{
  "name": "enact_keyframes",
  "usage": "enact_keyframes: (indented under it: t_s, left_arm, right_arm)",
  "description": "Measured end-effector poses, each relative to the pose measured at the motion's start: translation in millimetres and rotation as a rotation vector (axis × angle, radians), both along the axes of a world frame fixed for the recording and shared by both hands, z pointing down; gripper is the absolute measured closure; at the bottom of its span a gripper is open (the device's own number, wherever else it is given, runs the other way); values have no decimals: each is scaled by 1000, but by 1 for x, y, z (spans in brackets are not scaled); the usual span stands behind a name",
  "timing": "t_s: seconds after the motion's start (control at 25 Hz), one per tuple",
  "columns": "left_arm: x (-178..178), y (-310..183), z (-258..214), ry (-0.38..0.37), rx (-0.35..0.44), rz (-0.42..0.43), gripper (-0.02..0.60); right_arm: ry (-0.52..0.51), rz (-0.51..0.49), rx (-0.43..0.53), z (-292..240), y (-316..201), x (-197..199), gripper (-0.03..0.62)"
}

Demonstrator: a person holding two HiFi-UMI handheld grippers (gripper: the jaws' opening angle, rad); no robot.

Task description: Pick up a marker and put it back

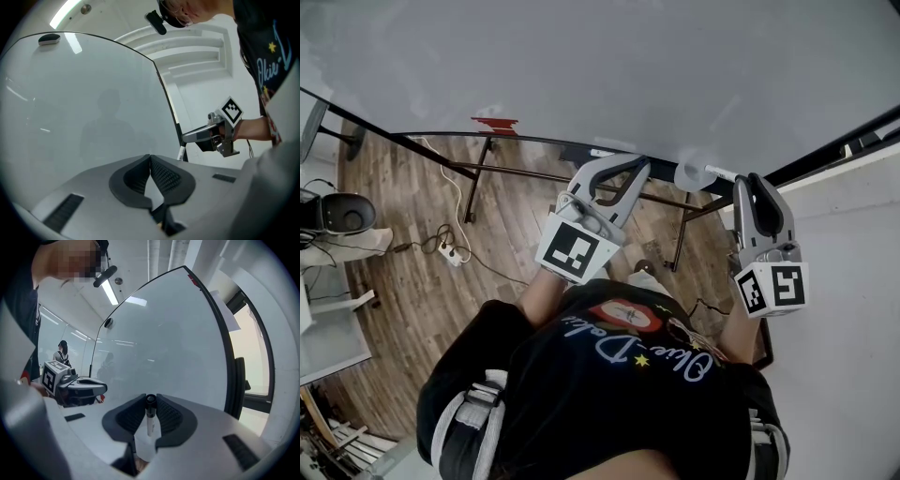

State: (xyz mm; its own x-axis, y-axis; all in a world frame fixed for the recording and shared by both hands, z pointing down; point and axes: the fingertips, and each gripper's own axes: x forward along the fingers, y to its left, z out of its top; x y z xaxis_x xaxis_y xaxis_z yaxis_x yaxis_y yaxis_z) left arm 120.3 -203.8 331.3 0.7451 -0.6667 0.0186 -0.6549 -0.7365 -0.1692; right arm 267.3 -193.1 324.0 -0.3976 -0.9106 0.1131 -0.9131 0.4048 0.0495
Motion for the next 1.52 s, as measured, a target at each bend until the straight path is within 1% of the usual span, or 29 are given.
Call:
enact_keyframes:
  t_s: [0.16, 0.4, 0.56, 0.72, 1.0, 1.52]
  left_arm:
    - [-5, 1, -1, -12, 4, -17, 578]
    - [-15, 1, 1, -6, -23, -52, 578]
    - [-20, 2, 5, -48, -21, -72, 578]
    - [-24, 3, 5, -23, -33, -100, 578]
    - [-30, 5, 4, -30, -42, -130, 578]
    - [-28, 8, 9, -54, -49, -142, 578]
  right_arm:
    - [-2, -18, -26, 12, -7, -6, 526]
    - [-33, -43, -60, 34, -18, -11, 525]
    - [-38, -49, -72, 47, -25, -12, 525]
    - [-33, -49, -73, 59, -30, -13, 525]
    - [-22, -42, -80, 76, -36, -12, 526]
    - [-31, -34, -89, 94, -37, -9, 526]
